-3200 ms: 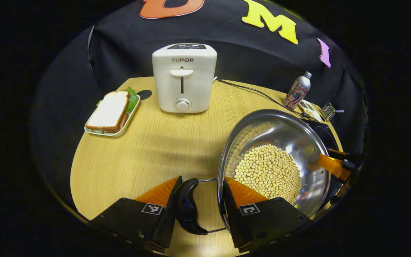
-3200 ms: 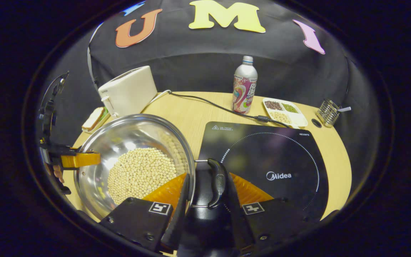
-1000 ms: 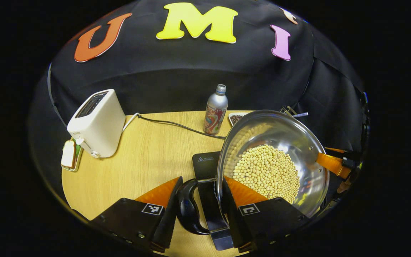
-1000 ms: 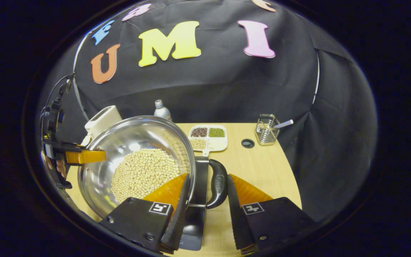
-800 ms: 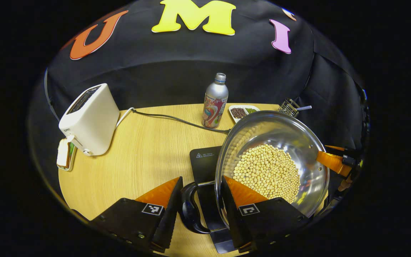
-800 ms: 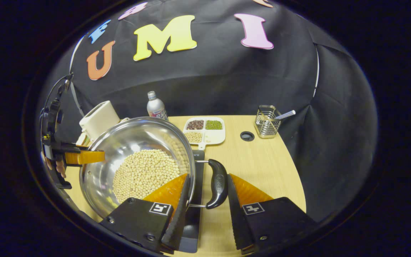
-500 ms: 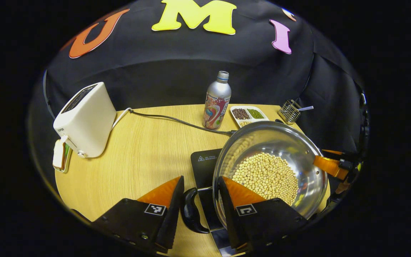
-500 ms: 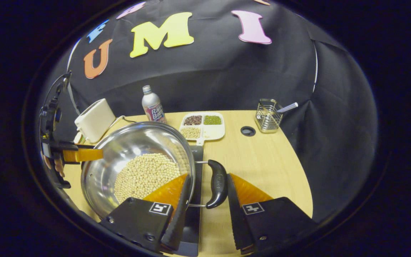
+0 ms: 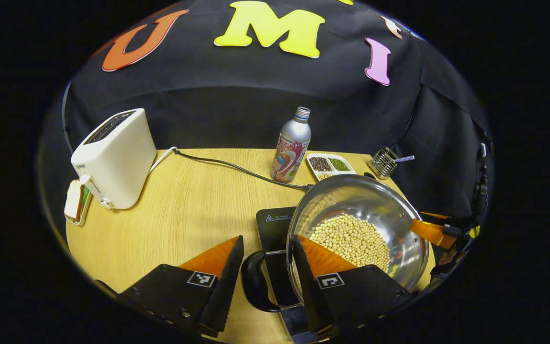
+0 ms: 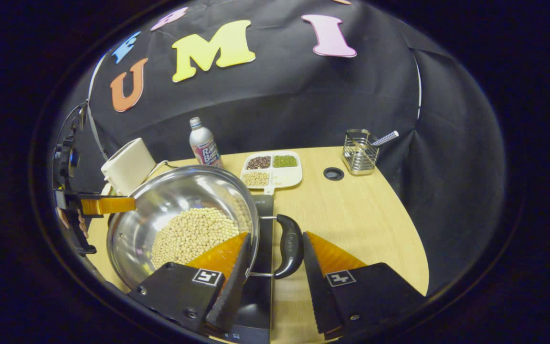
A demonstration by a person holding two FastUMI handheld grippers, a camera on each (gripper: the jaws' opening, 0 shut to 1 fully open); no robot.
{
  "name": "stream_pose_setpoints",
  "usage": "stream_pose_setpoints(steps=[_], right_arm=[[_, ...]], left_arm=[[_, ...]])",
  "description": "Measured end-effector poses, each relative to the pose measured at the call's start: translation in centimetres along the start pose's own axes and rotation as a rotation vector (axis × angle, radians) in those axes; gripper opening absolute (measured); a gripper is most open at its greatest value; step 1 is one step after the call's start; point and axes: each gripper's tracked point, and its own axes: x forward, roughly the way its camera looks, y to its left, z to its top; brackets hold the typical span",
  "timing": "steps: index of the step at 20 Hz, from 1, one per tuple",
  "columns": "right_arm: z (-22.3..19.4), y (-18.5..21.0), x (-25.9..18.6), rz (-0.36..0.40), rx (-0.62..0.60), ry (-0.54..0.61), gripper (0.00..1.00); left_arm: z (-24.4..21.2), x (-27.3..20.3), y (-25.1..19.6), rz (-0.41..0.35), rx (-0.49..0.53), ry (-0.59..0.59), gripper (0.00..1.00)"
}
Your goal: First push the handle of the pot to place it horizontally, then grasp the pot with both hands and set it on the induction cooktop.
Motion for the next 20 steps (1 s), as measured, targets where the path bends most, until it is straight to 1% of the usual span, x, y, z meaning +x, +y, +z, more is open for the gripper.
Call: stream_pose_setpoints(steps=[1, 2, 3, 4, 5, 6, 8, 10, 11, 13, 17, 18, 19, 20], right_arm=[[0.2, -0.1, -0.1, 0.016, 0.001, -0.034, 0.70], [0.3, -0.2, -0.4, 0.030, 0.019, -0.066, 0.67], [0.2, -0.5, -0.7, 0.038, 0.044, -0.091, 0.70], [0.3, -0.9, -1.1, 0.045, 0.069, -0.119, 0.74], [0.5, -0.9, -1.7, 0.058, 0.085, -0.144, 0.82], [0.5, -1.2, -2.3, 0.057, 0.090, -0.162, 0.85], [1.1, -1.3, -3.8, 0.067, 0.088, -0.208, 0.85], [1.4, -1.7, -5.3, 0.062, 0.078, -0.252, 0.89], [1.6, -1.6, -6.2, 0.062, 0.070, -0.276, 0.92], [1.9, -1.5, -7.5, 0.065, 0.056, -0.310, 0.93], [1.6, -1.3, -11.0, 0.064, 0.036, -0.362, 0.96], [1.2, -1.2, -11.7, 0.065, 0.036, -0.364, 0.96], [1.0, -1.0, -12.5, 0.070, 0.036, -0.371, 0.98], [1.0, -1.1, -13.3, 0.065, 0.038, -0.383, 0.97]], left_arm=[[-0.3, -0.1, 0.3, 0.002, -0.007, -0.007, 0.62], [-0.3, -0.7, 1.0, 0.030, -0.008, -0.026, 0.65], [-0.3, -1.0, 1.3, 0.042, -0.010, -0.048, 0.84], [-0.4, -1.5, 1.1, 0.044, -0.014, -0.074, 0.88], [-0.4, -2.1, 1.2, 0.050, -0.015, -0.103, 0.89], [-0.3, -2.9, 1.3, 0.061, -0.009, -0.132, 0.90], [-0.1, -4.4, 1.6, 0.081, 0.006, -0.194, 0.92], [0.1, -6.2, 1.0, 0.088, 0.018, -0.252, 0.94], [0.0, -7.2, 0.7, 0.092, 0.013, -0.272, 0.94], [-0.2, -8.8, 0.3, 0.103, 0.000, -0.313, 0.96], [-1.0, -12.3, 0.7, 0.182, -0.013, -0.400, 0.95], [-1.1, -13.2, 0.5, 0.190, -0.010, -0.423, 0.95], [-1.3, -14.2, 0.1, 0.196, -0.008, -0.448, 0.96], [-1.4, -15.1, -0.3, 0.205, -0.003, -0.473, 0.96]])
